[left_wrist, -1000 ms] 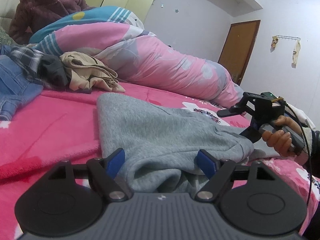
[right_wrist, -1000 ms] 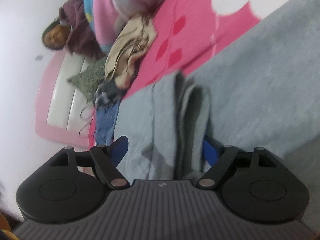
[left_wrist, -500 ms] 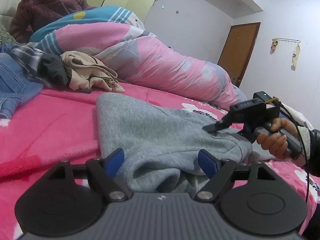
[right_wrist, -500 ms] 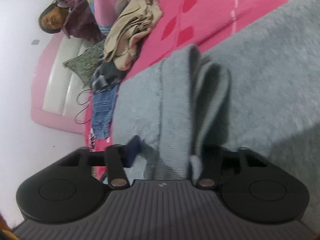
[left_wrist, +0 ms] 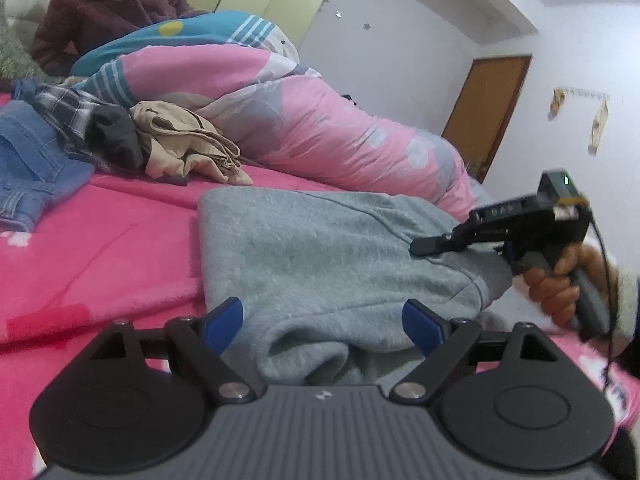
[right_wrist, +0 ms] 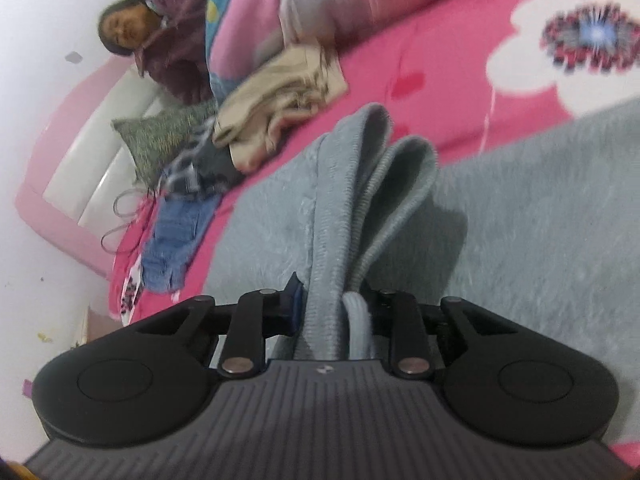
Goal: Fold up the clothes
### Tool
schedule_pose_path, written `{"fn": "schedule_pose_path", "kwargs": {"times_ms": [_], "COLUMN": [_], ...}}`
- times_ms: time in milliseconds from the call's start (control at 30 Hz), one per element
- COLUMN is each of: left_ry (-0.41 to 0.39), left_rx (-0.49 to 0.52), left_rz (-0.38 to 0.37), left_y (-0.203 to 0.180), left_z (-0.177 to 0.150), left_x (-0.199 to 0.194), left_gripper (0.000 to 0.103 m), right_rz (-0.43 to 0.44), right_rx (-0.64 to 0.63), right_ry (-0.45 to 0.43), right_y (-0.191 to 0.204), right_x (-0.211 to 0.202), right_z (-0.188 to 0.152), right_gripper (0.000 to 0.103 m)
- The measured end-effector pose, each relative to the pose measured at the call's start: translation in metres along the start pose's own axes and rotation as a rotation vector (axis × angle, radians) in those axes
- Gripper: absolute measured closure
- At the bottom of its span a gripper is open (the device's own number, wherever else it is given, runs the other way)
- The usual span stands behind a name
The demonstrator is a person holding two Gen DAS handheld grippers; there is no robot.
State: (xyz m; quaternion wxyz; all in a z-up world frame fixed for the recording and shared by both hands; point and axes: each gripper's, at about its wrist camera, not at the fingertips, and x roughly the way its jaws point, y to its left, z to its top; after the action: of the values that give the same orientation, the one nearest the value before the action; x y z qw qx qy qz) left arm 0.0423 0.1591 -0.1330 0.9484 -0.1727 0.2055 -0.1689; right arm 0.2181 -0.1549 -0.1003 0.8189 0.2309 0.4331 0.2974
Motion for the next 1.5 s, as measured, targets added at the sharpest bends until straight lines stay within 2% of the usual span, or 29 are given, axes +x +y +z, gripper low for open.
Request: {"fn": "schedule_pose_path", "kwargs": {"times_ms": [133, 233, 400, 533, 800, 967, 1167, 1400, 1500], "left_ry": [0.003, 0.044, 0.109, 0.151, 0.206, 0.233, 0.256, 0.255, 0.257], "left_rx": [-0.01, 0.007, 0.01, 0.024, 0.031, 0.025, 0.011, 0.001, -0.004], "left_rz": [-0.015, -0.018, -0.012, -0.009, -0.039, -0.044, -0.047, -0.058, -0.059], "left_y": [-0.01, -0.022, -0.04, -0.053, -0.069, -0.071, -0.07, -0.068, -0.066], "left_z": [0.013, 0.021, 0.03, 0.029, 0.023, 0.021, 0.015, 0.014, 0.013], "left_x": [0.002, 0.018, 0.049, 0.072, 0.104, 0.117, 0.126, 0.129, 0.131], "left_gripper": [0.015, 0.015, 0.016, 0.016, 0.016, 0.016, 0.016, 0.016, 0.016], "right_rz": [-0.05, -0.079, -0.108, -0.167, -0.365, -0.489, -0.558, -0.58, -0.645], "right_rx": [-0.051, -0.077, -0.049, -0.059, -0.08, -0.071, -0.073, -0.074, -0.081], "right_ry": [-0.057, -0.094, -0.183, -0.233, -0.279, -0.312, -0.289, -0.269, -0.231], "right_y": [-0.001, -0.006, -0.038, -0.071, -0.149, -0.192, -0.218, -0.228, -0.233], "right_x": [-0.02, -0.034, -0.068, -0.104, -0.18, -0.217, -0.23, -0.226, -0.216], "right_z": [0.004, 0.006, 0.021, 0.035, 0.063, 0.07, 0.068, 0.067, 0.064], "right_gripper": [0.081, 0.081, 0.082, 0.082, 0.083, 0.083, 0.083, 0.084, 0.082]}}
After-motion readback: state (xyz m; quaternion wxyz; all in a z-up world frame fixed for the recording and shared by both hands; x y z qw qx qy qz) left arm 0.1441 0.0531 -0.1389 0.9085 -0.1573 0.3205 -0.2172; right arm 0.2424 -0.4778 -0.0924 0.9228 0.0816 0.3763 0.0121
